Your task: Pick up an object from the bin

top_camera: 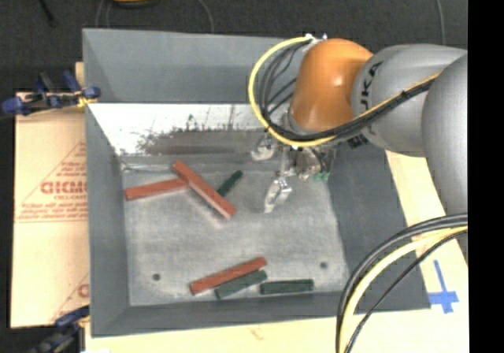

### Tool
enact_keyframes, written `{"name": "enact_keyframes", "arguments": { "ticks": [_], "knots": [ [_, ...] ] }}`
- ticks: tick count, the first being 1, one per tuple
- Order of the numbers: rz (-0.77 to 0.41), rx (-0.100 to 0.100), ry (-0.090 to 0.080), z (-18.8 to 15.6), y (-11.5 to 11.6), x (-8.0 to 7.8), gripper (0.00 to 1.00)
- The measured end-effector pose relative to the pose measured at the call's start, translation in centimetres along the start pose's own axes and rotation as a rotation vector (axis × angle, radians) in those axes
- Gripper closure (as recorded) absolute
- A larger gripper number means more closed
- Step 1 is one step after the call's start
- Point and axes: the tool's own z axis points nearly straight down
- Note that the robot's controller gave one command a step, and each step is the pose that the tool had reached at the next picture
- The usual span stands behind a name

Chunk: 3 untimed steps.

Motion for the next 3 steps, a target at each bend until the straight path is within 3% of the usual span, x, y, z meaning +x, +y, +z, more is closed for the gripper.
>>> {"name": "enact_keyframes", "arguments": {
  "ticks": [1, 2, 3],
  "knots": [
    [-0.076, 0.000, 0.013, 2.0, 1.8, 0.0, 0.00],
    [-0.317, 0.003, 0.015, 2.8, 5.2, -1.4, 1.00],
    [-0.316, 0.003, 0.013, 2.8, 5.2, -1.4, 1.00]
  ]
}}
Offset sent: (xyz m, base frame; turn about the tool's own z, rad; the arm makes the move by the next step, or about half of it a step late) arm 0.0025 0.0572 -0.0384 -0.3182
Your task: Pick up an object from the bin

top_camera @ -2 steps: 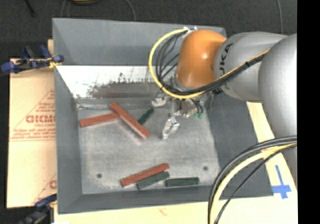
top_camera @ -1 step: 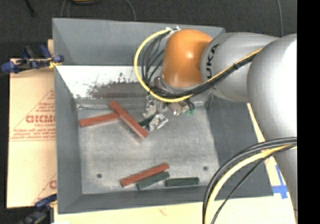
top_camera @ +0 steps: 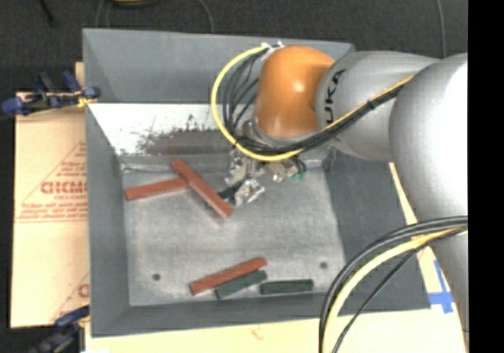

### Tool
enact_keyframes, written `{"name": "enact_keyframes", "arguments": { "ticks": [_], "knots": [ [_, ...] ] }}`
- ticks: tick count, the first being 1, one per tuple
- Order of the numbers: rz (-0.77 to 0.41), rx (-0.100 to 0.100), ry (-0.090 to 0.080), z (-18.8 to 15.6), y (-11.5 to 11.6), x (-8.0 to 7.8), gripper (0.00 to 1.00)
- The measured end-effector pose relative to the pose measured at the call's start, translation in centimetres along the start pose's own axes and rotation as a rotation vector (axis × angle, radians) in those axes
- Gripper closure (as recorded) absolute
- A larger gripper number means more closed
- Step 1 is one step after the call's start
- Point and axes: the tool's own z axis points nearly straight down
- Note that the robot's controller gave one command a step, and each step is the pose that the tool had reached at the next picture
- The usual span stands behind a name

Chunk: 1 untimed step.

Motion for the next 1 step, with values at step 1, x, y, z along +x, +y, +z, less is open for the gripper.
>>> {"name": "enact_keyframes", "arguments": {
  "ticks": [1],
  "knots": [
    [-0.055, -0.002, -0.007, -10.94, -1.26, 3.30, 1.00]
  ]
}}
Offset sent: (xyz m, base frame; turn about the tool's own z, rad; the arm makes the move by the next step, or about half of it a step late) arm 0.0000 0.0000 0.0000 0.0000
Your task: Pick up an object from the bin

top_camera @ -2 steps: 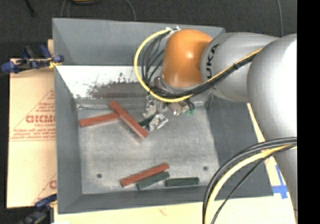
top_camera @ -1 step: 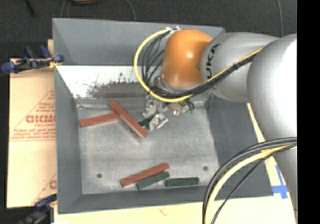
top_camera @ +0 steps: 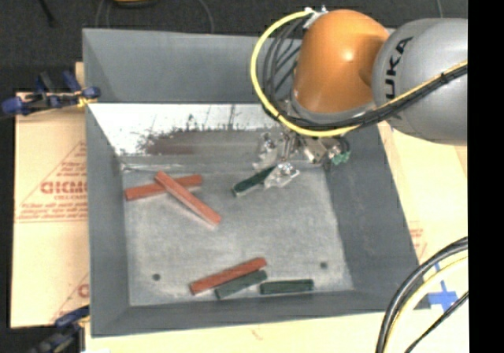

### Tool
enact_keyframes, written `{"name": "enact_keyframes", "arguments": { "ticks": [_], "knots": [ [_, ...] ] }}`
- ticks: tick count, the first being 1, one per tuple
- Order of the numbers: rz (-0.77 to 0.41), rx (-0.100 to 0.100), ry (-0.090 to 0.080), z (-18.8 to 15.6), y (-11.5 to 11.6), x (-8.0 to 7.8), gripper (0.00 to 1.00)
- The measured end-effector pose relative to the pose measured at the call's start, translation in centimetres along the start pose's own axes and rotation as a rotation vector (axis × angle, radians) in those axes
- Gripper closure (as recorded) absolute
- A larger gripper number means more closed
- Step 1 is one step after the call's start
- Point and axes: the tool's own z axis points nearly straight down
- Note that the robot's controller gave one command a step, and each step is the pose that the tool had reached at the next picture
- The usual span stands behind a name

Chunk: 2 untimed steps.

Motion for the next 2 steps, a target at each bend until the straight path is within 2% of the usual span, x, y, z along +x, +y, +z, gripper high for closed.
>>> {"name": "enact_keyframes", "arguments": {
  "ticks": [1, 2],
  "knots": [
    [0.000, 0.000, 0.000, 0.0, 0.0, 0.0, 1.00],
    [-0.015, -0.002, 0.004, -4.9, -0.4, -0.4, 1.00]
  ]
}}
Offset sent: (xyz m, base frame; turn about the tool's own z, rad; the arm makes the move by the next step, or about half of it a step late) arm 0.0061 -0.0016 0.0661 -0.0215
